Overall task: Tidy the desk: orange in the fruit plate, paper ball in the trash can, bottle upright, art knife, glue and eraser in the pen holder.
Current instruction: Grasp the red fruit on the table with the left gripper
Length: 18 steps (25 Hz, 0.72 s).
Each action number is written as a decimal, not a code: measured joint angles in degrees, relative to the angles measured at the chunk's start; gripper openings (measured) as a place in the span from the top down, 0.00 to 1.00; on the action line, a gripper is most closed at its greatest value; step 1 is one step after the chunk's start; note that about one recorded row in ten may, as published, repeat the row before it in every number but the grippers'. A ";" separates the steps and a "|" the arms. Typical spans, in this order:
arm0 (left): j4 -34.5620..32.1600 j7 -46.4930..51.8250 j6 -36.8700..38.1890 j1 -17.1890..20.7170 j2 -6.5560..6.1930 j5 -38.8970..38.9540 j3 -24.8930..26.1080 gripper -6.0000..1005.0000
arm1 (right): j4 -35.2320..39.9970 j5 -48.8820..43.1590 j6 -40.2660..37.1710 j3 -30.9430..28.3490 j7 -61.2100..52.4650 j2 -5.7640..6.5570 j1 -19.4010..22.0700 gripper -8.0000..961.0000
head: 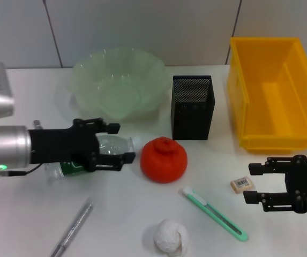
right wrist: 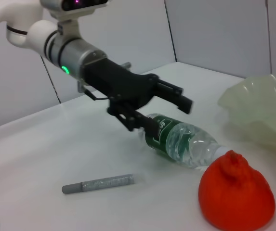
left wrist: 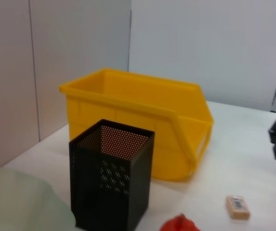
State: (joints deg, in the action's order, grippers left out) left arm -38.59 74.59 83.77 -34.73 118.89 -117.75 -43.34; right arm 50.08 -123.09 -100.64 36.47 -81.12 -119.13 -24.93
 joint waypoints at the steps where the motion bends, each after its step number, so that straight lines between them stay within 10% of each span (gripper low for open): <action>1: 0.77 -0.12 -1.54 -0.36 0.03 1.20 -1.37 0.16 | 0.01 -0.08 0.02 0.00 0.00 0.00 0.00 0.26; 18: 2.24 -2.33 -29.71 -0.19 0.29 25.00 -39.43 0.16 | -0.08 -0.32 1.47 -0.05 -0.36 0.13 -0.88 0.26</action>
State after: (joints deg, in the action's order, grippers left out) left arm -36.35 72.26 54.06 -34.92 119.18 -92.75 -82.77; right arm 49.99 -123.42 -99.18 36.43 -81.49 -119.00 -25.81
